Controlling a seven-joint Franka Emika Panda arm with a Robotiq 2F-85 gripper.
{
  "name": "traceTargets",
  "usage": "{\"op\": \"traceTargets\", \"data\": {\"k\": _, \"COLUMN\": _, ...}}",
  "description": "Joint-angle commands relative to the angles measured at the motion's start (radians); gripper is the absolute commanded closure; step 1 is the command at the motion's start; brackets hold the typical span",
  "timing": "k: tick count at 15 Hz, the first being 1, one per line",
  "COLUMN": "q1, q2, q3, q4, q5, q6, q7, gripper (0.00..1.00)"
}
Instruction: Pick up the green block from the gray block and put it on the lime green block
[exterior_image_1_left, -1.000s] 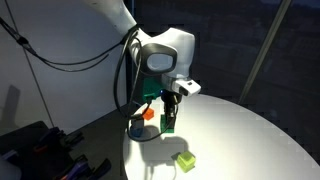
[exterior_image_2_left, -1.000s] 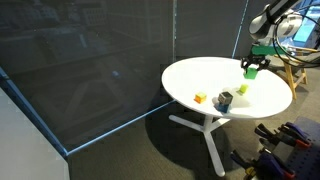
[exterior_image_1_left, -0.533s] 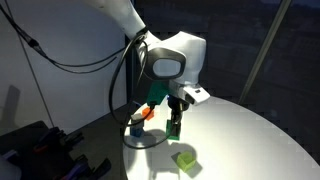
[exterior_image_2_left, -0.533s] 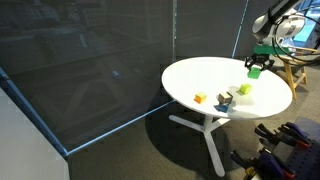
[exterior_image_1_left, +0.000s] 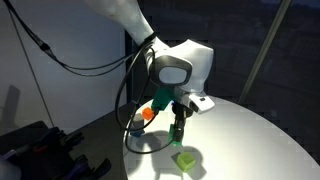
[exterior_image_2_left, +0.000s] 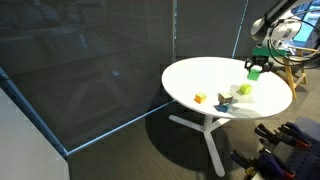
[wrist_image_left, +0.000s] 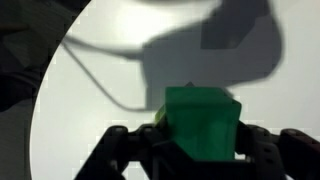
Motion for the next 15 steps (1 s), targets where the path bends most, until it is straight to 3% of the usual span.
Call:
{"op": "traceTargets", "data": {"k": 1, "q1": -0.017, "q2": 0.043, "q3": 0.006, "q4": 0.065, "q5": 0.025, "q6": -0.039, "q7": 0.007, "gripper": 0.77}}
{"op": "traceTargets", "data": {"k": 15, "q1": -0.039, "q2": 0.17, "q3": 0.005, "q4": 0.183, "q5": 0.023, "q6": -0.05, "q7": 0.032, "gripper": 0.77}}
